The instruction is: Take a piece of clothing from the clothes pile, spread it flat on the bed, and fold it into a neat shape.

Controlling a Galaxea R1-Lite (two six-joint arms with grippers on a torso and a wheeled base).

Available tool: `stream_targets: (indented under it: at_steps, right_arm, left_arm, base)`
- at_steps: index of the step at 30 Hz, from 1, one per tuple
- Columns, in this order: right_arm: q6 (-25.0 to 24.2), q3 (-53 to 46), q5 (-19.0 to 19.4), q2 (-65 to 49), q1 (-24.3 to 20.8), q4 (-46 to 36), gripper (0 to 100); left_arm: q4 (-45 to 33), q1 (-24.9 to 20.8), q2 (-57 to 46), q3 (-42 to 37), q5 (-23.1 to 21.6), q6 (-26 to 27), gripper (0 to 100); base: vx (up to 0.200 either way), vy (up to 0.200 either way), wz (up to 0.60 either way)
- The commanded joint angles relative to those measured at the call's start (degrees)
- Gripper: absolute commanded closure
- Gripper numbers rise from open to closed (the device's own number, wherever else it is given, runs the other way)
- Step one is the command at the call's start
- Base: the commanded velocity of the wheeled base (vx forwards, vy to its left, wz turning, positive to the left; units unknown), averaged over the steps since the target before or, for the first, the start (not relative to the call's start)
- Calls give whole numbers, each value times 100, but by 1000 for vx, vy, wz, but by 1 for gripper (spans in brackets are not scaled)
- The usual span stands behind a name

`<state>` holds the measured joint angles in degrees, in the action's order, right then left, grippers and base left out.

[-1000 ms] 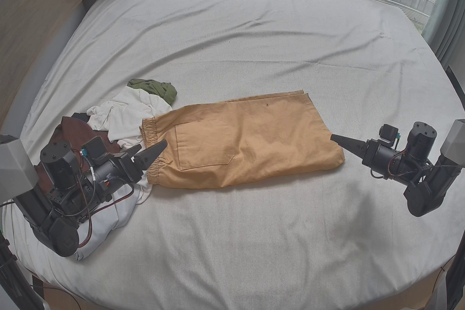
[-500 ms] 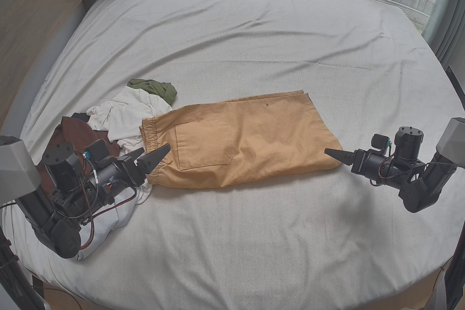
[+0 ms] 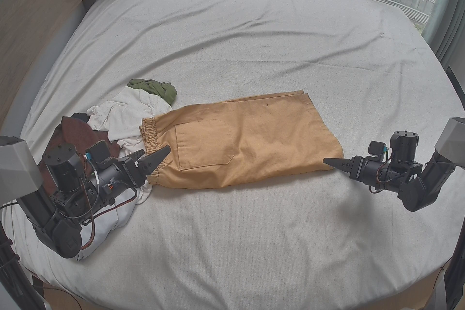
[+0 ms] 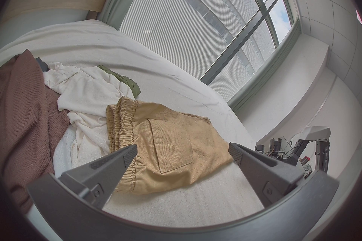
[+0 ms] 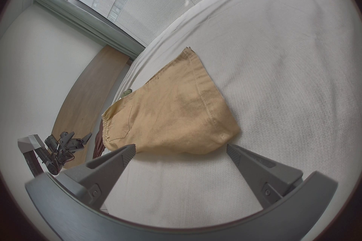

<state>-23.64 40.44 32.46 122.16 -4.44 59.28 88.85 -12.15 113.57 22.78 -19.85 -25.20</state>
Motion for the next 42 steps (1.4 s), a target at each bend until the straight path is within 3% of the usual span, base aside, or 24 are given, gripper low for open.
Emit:
stream_targets:
  at_steps: [1, 5, 9, 14, 21, 24, 42]
  right_arm:
    - [-1, -27, 6, 27, -57, -57, 0]
    - [-18, 96, -82, 238, -163, -4, 0]
    - [-27, 263, -504, 695, -330, 215, 0]
    - [-71, 439, -539, 844, -444, 365, 0]
    - [-493, 790, -574, 932, -629, 549, 0]
    - [-748, 1124, -785, 1178, -672, 778, 0]
    - [-809, 2030, -988, 1433, -927, 198, 0]
  left_arm:
    - [1, 3, 16, -11, -2, -11, 0]
    - [1, 3, 16, -11, -2, -11, 0]
    - [1, 3, 16, -11, -2, -11, 0]
    - [1, 20, 8, -2, -2, -11, 0]
    - [1, 20, -10, 16, -2, -11, 0]
    - [1, 29, -28, 24, -2, -11, 0]
    - [1, 46, -54, 51, -2, -29, 0]
  base:
    - [0, 0, 0]
    - [0, 0, 0]
    - [0, 0, 0]
    - [0, 0, 0]
    - [0, 0, 0]
    - [0, 0, 0]
    - [0, 0, 0]
